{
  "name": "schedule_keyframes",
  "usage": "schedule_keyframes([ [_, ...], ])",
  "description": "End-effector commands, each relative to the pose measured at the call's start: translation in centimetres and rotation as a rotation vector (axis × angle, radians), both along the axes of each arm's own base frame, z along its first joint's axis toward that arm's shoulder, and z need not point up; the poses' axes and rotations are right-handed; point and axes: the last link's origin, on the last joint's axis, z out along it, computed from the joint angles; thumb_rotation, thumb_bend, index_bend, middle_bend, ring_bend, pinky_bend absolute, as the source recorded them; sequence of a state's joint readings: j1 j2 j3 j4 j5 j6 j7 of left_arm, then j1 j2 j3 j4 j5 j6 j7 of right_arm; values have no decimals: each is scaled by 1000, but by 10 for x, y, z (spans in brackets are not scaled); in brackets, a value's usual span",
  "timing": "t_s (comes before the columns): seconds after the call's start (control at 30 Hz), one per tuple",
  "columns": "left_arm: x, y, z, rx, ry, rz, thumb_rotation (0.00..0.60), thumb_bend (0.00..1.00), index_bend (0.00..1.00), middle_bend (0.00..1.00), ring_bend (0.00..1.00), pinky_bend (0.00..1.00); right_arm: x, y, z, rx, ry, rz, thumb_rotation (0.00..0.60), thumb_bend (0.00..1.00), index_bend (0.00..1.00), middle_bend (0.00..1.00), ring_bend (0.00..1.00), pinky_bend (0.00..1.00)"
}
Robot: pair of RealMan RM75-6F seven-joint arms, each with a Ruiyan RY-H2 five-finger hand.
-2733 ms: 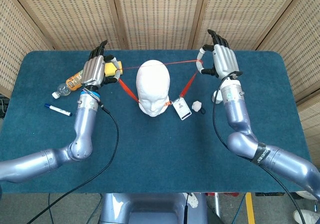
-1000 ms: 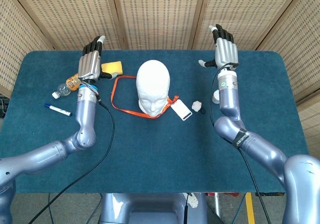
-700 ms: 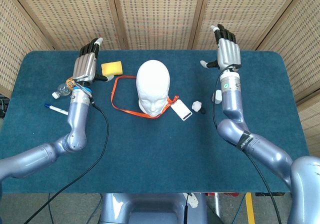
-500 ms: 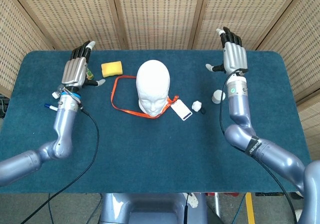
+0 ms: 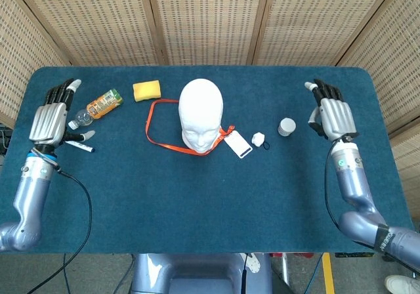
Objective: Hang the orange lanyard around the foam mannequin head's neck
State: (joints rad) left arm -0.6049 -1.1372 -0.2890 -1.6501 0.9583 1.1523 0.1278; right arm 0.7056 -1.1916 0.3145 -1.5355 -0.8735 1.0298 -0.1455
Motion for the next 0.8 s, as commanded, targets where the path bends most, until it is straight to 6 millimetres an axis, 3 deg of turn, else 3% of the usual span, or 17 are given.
schedule_keyframes([
  [0.03, -14, -27, 13, 21, 22, 26, 600, 98, 0, 0, 0, 0, -25, 27, -1, 28, 88, -14, 600, 1000, 114, 221, 76, 91],
  [0.17, -30, -50, 21, 29, 38, 68, 600, 98, 0, 0, 0, 0, -41, 44, -10, 70, 125, -26, 600, 1000, 114, 415, 306, 511],
  [0.27, -40, -66, 28, 36, 41, 105, 600, 98, 0, 0, 0, 0, -50, 57, -18, 125, 165, -21, 600, 1000, 114, 472, 385, 644],
  [0.5, -53, -97, 40, 57, 52, 165, 600, 102, 0, 0, 0, 0, -52, 78, -40, 330, 246, 23, 600, 1000, 114, 475, 395, 677],
  [0.8, -66, -130, 40, 62, 27, 223, 600, 111, 0, 0, 0, 0, -38, 76, -67, 426, 332, 112, 600, 1000, 115, 476, 395, 677],
])
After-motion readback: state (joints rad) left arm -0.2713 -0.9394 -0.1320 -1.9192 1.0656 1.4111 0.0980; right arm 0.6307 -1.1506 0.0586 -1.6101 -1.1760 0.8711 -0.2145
